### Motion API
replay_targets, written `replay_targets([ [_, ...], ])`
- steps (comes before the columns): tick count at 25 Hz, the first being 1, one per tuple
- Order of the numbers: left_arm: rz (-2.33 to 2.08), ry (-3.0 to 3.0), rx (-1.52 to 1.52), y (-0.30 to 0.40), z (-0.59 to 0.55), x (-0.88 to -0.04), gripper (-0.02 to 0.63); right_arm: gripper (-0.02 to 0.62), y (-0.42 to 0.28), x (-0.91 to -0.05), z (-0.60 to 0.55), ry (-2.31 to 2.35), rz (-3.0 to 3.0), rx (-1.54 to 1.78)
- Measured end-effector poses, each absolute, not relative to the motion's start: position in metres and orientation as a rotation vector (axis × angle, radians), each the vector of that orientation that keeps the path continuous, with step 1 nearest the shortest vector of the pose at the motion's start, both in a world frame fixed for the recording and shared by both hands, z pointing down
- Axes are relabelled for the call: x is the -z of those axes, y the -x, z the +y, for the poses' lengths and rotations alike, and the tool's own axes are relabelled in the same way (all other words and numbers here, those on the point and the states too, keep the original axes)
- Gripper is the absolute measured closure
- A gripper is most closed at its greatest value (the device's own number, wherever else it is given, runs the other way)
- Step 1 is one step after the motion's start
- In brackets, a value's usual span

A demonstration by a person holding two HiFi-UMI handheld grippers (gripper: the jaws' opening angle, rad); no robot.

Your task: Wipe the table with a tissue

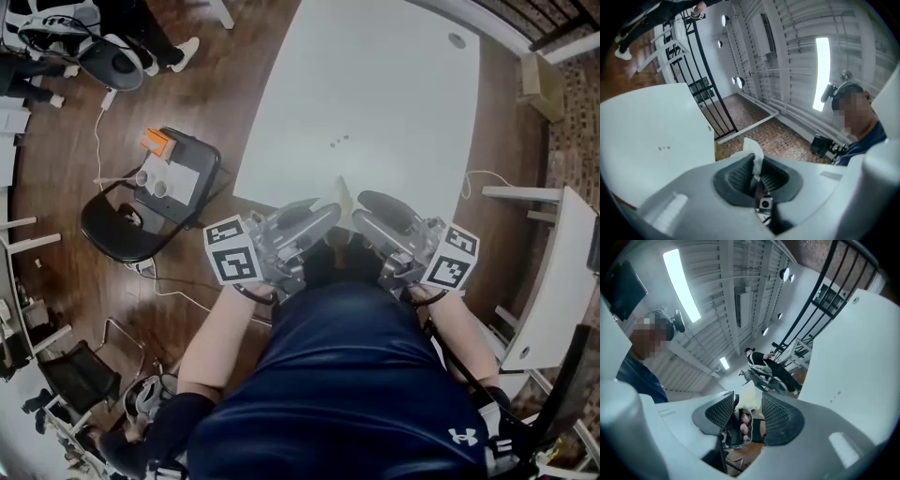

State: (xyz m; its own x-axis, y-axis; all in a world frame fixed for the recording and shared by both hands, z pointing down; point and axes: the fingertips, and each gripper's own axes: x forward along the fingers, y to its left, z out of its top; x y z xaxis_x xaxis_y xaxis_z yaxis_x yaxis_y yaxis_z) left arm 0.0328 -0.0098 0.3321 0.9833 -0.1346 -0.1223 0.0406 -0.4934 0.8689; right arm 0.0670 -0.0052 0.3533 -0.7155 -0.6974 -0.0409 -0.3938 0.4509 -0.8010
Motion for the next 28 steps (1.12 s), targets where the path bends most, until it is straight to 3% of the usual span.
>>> replay_targets([
  [4, 0.012, -1.993, 0.308, -0.046, -0.008, -0.319, 0.577, 0.403, -0.06, -0.339, -0.008, 0.697, 2.344, 1.167],
  [8, 0.01, -1.909, 0.385, -0.048, -0.011, -0.32, 0.561, 0.49, -0.068, -0.344, -0.013, 0.645, 2.279, 1.216],
  [13, -0.165, -1.938, 0.37, -0.045, -0.021, -0.346, 0.459, 0.528, -0.087, -0.367, -0.022, 0.733, 2.186, 1.273],
  [23, -0.706, -1.917, 0.237, 0.046, -0.047, -0.413, 0.502, 0.549, -0.159, -0.487, -0.107, 1.666, 2.595, 1.103],
  [28, -0.797, -1.872, 0.217, 0.067, -0.042, -0.432, 0.518, 0.549, -0.175, -0.537, -0.14, 1.879, 2.675, 1.123],
])
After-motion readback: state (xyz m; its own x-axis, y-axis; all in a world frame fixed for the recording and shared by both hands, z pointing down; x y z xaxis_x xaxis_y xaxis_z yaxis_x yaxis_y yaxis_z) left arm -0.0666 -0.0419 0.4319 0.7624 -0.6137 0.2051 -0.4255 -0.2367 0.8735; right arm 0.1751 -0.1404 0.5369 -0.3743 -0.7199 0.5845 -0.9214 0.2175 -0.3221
